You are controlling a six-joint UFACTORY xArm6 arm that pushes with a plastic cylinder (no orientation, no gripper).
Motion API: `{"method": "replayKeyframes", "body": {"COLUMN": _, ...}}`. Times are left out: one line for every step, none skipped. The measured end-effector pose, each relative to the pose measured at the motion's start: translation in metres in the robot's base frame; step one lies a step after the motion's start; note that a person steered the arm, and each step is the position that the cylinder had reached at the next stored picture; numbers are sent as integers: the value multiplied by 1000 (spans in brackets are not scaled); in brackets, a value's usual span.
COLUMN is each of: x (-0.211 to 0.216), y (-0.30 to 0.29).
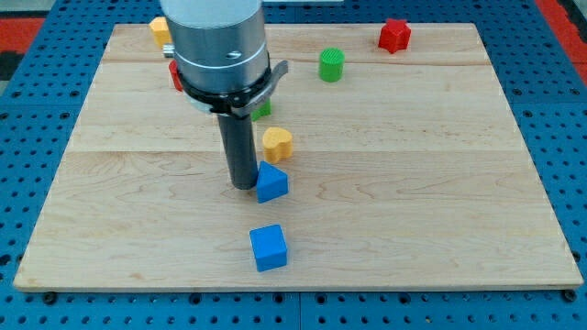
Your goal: Place your arm left to the red circle
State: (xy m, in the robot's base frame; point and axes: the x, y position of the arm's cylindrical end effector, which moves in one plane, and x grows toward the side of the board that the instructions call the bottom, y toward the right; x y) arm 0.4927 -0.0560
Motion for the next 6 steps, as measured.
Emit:
{"method": "replayKeyframes", "body": {"x": -1, "y": -11}}
{"method": "replayKeyframes", "body": {"x": -8, "y": -56}}
{"method": "replayKeyframes", "body": {"x": -19, "y": -73}}
{"method": "replayKeyframes", "body": {"x": -25, "y": -79}}
{"method": "replayKeyframes", "body": {"x": -30, "y": -84}}
{"method": "replayKeyframes", "body": {"x": -71, "y": -125}}
